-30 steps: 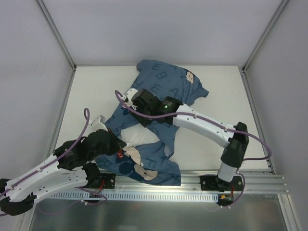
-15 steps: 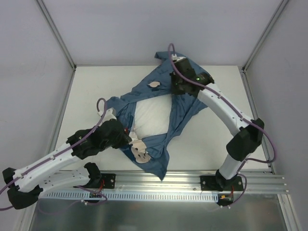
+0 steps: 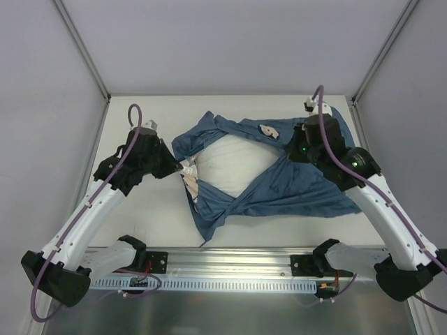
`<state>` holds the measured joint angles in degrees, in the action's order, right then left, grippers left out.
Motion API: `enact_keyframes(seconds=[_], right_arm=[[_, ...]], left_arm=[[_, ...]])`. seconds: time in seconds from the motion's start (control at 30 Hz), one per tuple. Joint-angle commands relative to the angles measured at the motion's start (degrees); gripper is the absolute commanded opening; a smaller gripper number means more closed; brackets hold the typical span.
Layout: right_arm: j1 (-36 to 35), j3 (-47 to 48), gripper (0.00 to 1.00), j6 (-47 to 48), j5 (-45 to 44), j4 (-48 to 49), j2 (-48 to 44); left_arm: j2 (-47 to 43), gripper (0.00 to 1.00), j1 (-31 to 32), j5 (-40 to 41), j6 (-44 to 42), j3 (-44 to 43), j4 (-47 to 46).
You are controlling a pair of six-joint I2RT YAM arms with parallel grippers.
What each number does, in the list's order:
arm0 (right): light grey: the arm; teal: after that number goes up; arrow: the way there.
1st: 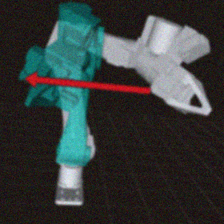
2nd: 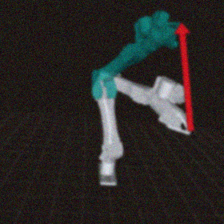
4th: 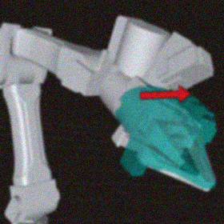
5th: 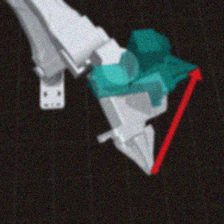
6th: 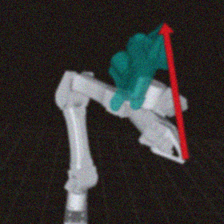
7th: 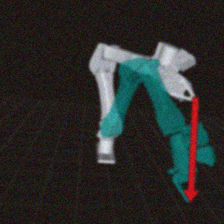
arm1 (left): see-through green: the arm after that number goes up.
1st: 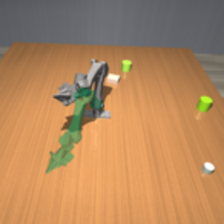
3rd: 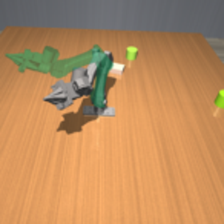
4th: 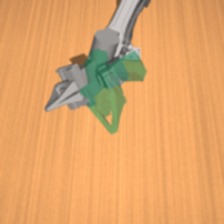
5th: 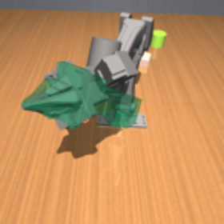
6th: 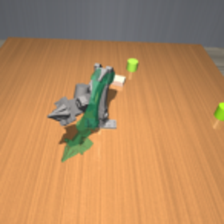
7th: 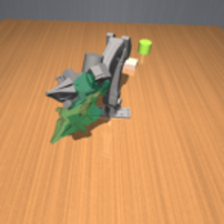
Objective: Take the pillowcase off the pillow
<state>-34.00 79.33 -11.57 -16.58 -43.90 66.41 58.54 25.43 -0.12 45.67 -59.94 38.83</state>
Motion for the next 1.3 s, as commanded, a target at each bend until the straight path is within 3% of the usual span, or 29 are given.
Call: enact_keyframes(seconds=[0.0, 0.17, 0.27, 0.33, 0.37, 0.4, 0.43, 0.47, 0.53, 0.67, 0.77, 0.9, 1.27], right_arm=[[1.0, 1.4, 0.01, -0.3, -4.3, -4.3, -7.3], [0.5, -3.3, 0.01, 0.2, -4.2, -4.3, -7.3], [0.7, -5.5, 0.01, 2.2, -9.2, -4.2, -1.7], [0.8, -3.1, 0.01, 2.7, -8.0, -7.4, 1.5], [0.5, -2.1, 0.09, 2.7, -6.2, -7.6, 3.4], [-1.6, -1.1, 0.23, 3.0, -4.9, -6.3, 3.8], [-3.6, 0.7, 0.56, 3.7, -5.6, -5.7, 3.9], [-8.6, 2.0, 0.67, 3.8, -7.0, -5.3, 4.6], [-13.5, 7.9, 0.78, 3.7, -9.5, -6.0, 6.7], [-26.7, 15.4, 0.79, 2.4, -14.4, -8.2, 14.1], [-31.1, 19.0, 0.8, 1.3, -16.1, -10.4, 22.0], [-33.8, 20.3, 0.8, 0.6, -15.1, -9.8, 26.2], [-34.8, 12.5, 0.98, -4.7, -13.6, -9.1, 40.2]], left_arm=[[-1.2, 0.0, -3.7, -4.2, -7.4, -4.2, 2.5], [3.3, 0.0, -3.7, -8.3, -6.4, -3.1, 1.6], [4.6, 0.0, -3.7, -9.6, -5.8, 0.4, 0.3], [4.4, 0.0, -3.7, -11.6, -5.0, 2.7, -0.8], [3.4, 0.0, -3.6, -12.1, -4.6, 5.2, -1.7], [2.9, 0.0, -3.5, -12.7, -4.0, 6.5, -2.3], [1.8, 0.0, -3.5, -13.1, -3.7, 8.9, -3.5], [1.4, 0.0, -3.6, -13.2, -3.3, 9.7, -3.8], [0.7, 0.0, -3.6, -13.7, -3.0, 11.4, -4.3], [-0.4, 0.0, -3.5, -13.5, -2.7, 13.4, -5.2], [-1.2, 0.0, -3.5, -13.4, -2.6, 14.7, -5.5], [-1.6, 0.0, -3.5, -13.6, -2.9, 15.6, -5.8], [-3.1, 0.0, -3.6, -13.8, -2.7, 18.7, -6.9]])
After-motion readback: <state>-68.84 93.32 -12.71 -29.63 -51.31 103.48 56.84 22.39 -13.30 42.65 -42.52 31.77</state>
